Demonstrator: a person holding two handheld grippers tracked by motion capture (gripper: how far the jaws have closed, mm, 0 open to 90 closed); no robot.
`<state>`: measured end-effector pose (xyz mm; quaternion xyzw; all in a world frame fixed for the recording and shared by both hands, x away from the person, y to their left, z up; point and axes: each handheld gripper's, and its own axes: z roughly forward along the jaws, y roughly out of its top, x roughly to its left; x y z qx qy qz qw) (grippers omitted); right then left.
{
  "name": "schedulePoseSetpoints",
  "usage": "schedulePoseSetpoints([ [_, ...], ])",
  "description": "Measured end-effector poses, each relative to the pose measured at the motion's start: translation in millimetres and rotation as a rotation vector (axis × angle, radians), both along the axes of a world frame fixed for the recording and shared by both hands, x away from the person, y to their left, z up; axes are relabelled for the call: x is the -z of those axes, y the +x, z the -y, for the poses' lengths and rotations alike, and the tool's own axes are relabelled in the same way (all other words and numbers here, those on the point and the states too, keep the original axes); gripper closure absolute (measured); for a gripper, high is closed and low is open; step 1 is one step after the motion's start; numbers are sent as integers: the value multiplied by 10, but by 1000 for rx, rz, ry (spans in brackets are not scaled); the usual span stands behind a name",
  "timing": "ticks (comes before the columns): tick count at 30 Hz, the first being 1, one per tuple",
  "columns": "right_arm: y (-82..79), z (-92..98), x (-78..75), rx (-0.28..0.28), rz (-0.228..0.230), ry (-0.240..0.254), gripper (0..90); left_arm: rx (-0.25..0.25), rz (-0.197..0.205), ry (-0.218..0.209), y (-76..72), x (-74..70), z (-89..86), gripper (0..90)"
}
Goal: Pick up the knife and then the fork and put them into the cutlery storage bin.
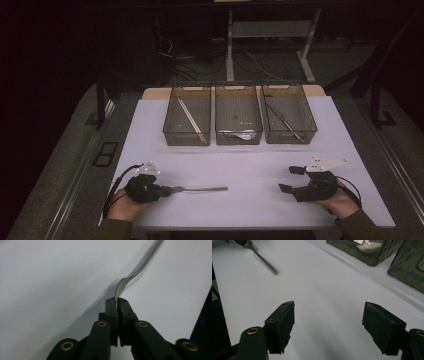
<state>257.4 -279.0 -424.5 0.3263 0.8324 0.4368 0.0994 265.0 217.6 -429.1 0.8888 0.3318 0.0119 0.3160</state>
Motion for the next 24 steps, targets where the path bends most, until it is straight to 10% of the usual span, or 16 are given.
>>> schedulePoseSetpoints([
  [15,61,17,-72,-30,-4,20,249,-28,139,-84,81,-266,178,879],
  [24,272,-158,-322,-118,7,9,222,42,182,-86,241,-413,667,879],
])
